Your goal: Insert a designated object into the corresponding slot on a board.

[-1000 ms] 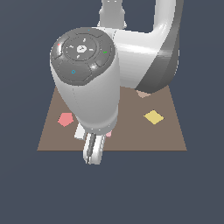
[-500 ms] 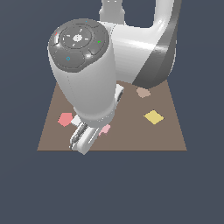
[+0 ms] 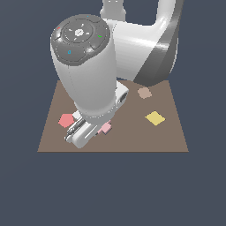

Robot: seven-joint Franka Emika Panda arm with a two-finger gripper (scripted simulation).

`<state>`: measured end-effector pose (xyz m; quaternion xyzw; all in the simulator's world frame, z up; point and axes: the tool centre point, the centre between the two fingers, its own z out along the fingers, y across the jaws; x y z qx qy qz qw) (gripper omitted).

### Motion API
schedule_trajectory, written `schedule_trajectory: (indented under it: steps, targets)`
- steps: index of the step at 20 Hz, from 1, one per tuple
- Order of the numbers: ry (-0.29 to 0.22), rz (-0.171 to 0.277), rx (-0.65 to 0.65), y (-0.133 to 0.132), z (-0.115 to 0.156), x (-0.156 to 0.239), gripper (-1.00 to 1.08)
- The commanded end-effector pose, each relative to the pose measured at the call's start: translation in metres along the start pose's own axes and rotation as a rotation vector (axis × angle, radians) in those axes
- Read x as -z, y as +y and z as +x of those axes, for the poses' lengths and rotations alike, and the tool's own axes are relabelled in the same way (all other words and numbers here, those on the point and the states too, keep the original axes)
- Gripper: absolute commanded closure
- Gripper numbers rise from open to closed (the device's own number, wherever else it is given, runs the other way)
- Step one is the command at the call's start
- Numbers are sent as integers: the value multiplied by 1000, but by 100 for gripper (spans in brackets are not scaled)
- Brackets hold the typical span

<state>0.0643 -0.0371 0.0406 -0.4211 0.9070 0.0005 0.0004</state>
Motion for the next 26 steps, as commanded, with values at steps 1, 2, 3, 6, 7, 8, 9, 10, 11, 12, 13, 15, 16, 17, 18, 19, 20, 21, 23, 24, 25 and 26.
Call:
schedule_trajectory:
  steps: [1, 2, 3, 6, 7, 8, 9, 10, 11, 12, 13, 15, 16, 17, 18, 19, 20, 21, 23, 24, 25, 26]
  targets:
    - [0, 0, -28, 1, 1, 0, 108]
    - [0, 0, -36, 1, 1, 0, 108]
    - [0, 0, -41, 2, 1, 0, 108]
    - [0, 0, -49, 2, 1, 0, 108]
    - [0, 0, -49, 2, 1, 0, 108]
    - [0, 0, -48, 2, 1, 0, 108]
    - [0, 0, -46, 2, 1, 0, 108]
    - [0, 0, -46, 2, 1, 0, 108]
    - [0, 0, -46, 2, 1, -2, 108]
    - [0, 0, -47, 2, 1, -4, 108]
    - [0, 0, -47, 2, 1, -6, 108]
    - [0, 0, -48, 2, 1, -9, 108]
    - [0, 0, -48, 2, 1, -10, 108]
    - [0, 0, -48, 2, 1, -10, -92]
    - [0, 0, -48, 2, 1, -10, -92]
    - [0, 0, -48, 2, 1, -10, -92]
    - [0, 0, -48, 2, 1, -10, -92]
    - [0, 0, -48, 2, 1, -10, -92]
    - [0, 0, -48, 2, 1, -10, -92]
    - [0, 0, -48, 2, 1, -10, -92]
    - [0, 0, -48, 2, 1, -10, -92]
    - [0, 0, -48, 2, 1, -10, -92]
